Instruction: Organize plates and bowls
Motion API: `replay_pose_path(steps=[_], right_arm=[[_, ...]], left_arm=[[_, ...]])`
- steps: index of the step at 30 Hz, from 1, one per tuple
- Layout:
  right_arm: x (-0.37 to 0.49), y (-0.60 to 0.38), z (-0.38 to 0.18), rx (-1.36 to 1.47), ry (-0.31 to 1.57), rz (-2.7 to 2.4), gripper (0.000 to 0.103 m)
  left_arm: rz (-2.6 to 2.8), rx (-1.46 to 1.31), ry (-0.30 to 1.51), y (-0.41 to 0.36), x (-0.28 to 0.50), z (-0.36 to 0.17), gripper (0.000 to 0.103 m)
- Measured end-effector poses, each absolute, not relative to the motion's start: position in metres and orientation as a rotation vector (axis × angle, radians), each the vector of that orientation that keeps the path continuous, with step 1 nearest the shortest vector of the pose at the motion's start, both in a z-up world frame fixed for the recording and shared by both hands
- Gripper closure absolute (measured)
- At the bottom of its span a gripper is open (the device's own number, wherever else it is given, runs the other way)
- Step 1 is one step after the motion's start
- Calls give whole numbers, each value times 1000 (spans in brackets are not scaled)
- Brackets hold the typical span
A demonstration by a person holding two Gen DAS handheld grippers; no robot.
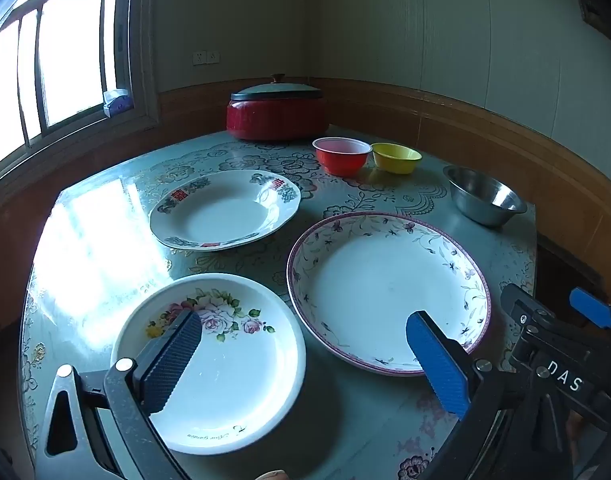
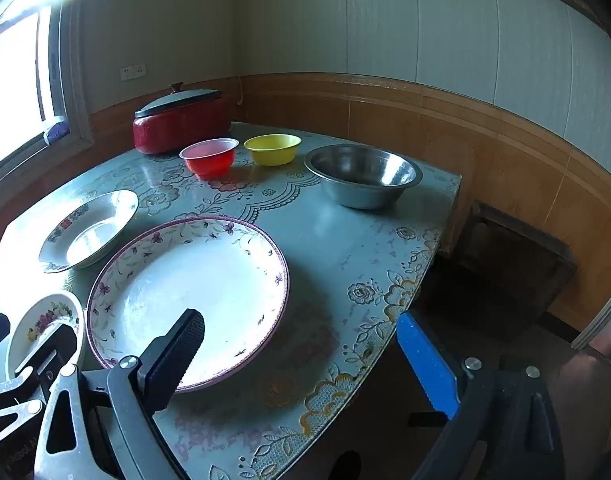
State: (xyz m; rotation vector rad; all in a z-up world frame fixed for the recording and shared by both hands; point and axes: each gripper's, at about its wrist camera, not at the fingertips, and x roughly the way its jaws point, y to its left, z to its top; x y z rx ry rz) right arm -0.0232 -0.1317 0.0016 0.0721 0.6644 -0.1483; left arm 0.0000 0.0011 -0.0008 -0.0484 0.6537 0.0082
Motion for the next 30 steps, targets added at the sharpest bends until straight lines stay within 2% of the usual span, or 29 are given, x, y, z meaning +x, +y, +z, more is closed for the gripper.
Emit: replay_pose_path(steps=[30], right_arm=[[-20,-128,3,55,656,-122,4]], left_arm=[[20,-37,675,0,2,-1,0]])
